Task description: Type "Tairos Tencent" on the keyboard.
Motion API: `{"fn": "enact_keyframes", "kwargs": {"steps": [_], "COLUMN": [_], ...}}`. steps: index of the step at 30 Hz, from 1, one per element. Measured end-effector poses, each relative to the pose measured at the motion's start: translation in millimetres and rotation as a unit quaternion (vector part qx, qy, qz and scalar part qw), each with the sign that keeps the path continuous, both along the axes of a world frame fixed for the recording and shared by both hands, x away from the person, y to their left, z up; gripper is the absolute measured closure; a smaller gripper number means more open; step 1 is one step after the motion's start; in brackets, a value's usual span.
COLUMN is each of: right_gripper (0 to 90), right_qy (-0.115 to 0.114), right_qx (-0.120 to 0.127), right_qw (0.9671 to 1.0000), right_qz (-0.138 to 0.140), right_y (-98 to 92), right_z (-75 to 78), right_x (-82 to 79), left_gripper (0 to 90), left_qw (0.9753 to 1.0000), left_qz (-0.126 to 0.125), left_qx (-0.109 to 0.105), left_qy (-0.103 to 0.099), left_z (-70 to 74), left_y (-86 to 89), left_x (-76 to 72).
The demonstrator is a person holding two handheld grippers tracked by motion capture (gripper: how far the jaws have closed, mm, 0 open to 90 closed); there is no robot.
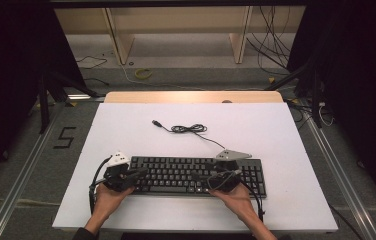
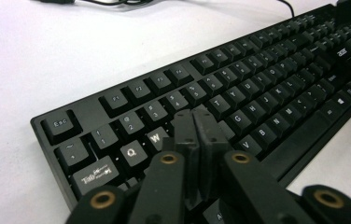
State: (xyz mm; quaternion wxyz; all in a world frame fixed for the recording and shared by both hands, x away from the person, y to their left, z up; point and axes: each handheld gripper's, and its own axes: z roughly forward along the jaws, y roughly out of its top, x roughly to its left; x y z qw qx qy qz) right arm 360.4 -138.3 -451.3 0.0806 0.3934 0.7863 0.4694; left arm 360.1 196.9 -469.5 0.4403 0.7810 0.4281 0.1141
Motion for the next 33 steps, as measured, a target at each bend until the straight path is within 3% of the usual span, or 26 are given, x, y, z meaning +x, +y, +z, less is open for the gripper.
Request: {"fn": "enact_keyframes", "kwargs": {"steps": [14,33], "right_gripper": [31.8,30.3], "right_qy": [-0.013,-0.017], "right_qx": [0.010,0.009], "right_qw": [0.9999,0.9998], "right_qz": [0.000,0.003], "right_y": [-8.4,-12.7], "right_z": [3.0,1.7], "right_x": [-10.4,-20.2], "left_gripper": [89.0,89.0], "left_qw": [0.9995,0.9986], "left_qz": [-0.002,-0.005], "left_qx": [0.016,0.033], "left_qy": [0.027,0.042], "left_z": [-3.2,-8.9], "left_y": [-1.0,-9.1], "left_x": [3.3,9.1]}}
